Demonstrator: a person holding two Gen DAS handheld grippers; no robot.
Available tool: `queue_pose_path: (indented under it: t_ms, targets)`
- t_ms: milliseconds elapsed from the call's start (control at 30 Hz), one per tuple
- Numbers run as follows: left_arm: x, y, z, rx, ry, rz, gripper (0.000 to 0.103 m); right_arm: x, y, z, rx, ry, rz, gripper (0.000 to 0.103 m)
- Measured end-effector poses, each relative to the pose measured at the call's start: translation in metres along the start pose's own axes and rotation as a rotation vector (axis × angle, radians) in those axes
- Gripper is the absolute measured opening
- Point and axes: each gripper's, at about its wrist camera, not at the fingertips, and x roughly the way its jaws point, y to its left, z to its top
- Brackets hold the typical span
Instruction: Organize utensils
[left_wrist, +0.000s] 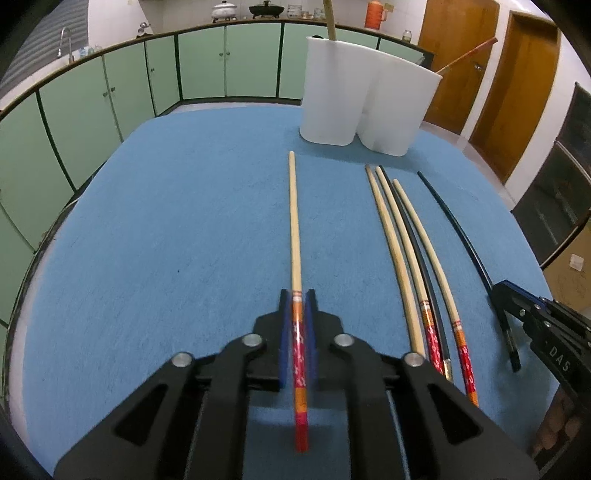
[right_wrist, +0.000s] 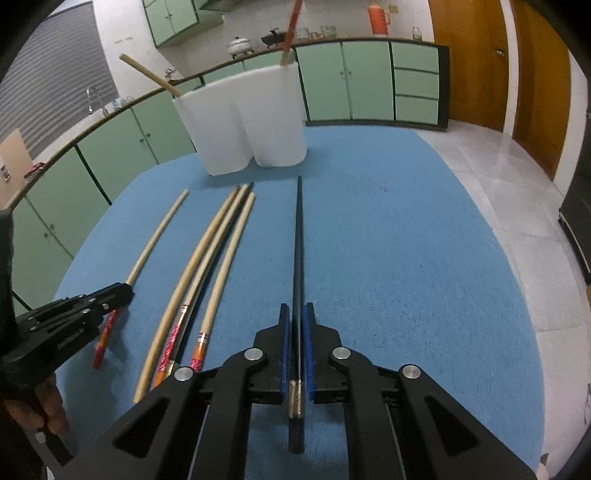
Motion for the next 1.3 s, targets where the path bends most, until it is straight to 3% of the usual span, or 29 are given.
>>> queue_pose_path:
  t_ms: [33, 100, 200, 433, 600, 967, 1200, 1233, 1300]
  targets:
    - [-0.002, 0.000, -0.002, 0.004, -0.006, -0.004, 0.031, -0.003, 0.000, -0.002, -0.008, -0.005, 0.004, 0.013]
    - [-0.007, -0.001, -0.009, 0.018, -0.017, -0.001, 0.039, -0.013, -0.001, -0.008, -0.014, -0.021, 0.006, 0.028]
    - [-0.014, 0.000, -0.020, 0.036, -0.025, -0.008, 0.047, -0.026, -0.005, -0.017, -0.013, -0.051, 0.009, 0.038]
    - [-0.026, 0.006, -0.035, 0.045, -0.030, -0.008, 0.051, -0.039, -0.002, -0.036, -0.056, -0.027, 0.020, 0.037]
    - [-0.031, 0.005, -0.044, 0.057, -0.029, 0.003, 0.051, -0.038, 0.007, -0.049, -0.098, 0.001, 0.016, 0.030]
    - [-0.032, 0.003, -0.046, 0.059, -0.031, 0.011, 0.049, -0.038, 0.006, -0.050, -0.093, 0.007, 0.005, 0.023]
    - [-0.032, 0.004, -0.047, 0.050, -0.031, 0.013, 0.030, -0.035, 0.013, -0.051, -0.136, 0.007, -0.026, 0.007]
    - [-0.032, 0.003, -0.047, 0.062, -0.030, 0.007, 0.018, -0.035, 0.013, -0.051, -0.139, 0.006, -0.030, 0.007]
    - [-0.032, -0.003, -0.046, 0.083, -0.027, -0.002, 0.006, -0.034, 0.014, -0.050, -0.144, 0.007, -0.033, 0.007]
